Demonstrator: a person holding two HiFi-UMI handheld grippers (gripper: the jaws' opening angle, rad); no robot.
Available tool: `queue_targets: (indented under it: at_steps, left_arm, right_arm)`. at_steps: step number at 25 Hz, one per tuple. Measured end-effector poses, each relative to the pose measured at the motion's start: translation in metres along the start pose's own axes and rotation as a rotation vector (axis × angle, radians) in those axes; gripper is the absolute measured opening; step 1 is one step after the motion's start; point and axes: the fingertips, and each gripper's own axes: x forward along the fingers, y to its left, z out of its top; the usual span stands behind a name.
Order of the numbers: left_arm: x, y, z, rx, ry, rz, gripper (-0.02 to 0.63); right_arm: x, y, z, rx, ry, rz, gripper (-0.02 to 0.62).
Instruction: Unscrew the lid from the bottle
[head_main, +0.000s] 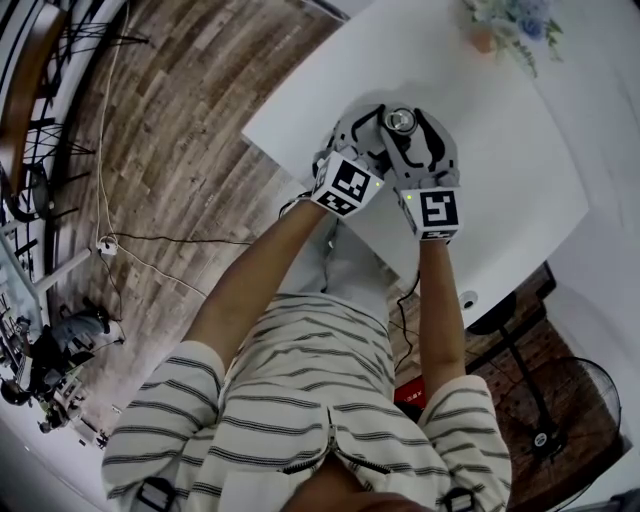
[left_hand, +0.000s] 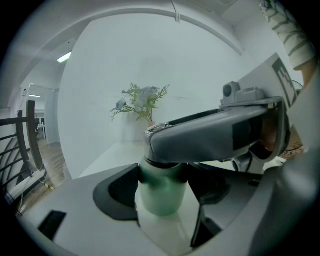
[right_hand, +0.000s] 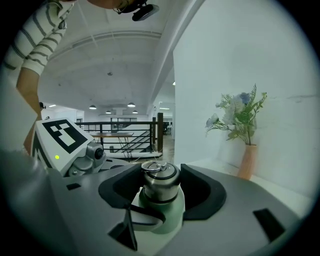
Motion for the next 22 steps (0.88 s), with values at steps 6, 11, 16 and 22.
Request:
queue_targets:
  at_steps: [6, 11, 16, 22]
  left_arm:
    - [0.0007, 0.0005, 0.0011, 0.002, -0.003, -0.004, 0.307]
    - [-0.0001, 0.0003, 0.0012, 0.004, -0.003, -0.003, 0.307]
    - [-0.0005, 0.0001, 0.0017, 0.005, -0.003, -0.008, 0.307]
    - [0.0014, 0.0005, 0.0015, 0.008, -0.002, -0.011, 0.307]
  right_arm:
    - [0.0003, 0.0002, 0.0037, -0.028, -0.05, 0.133, 0.253]
    - [-0.0004, 0.0024, 0.0066, -0.038, -0.08, 0.223, 0.253]
    - [-0.0013, 0.0052, 0.0079, -0.07, -0.081, 0.362, 0.253]
    - [-0.0014, 0.0053, 0.0078, -0.088, -0.051, 0.536, 0.253]
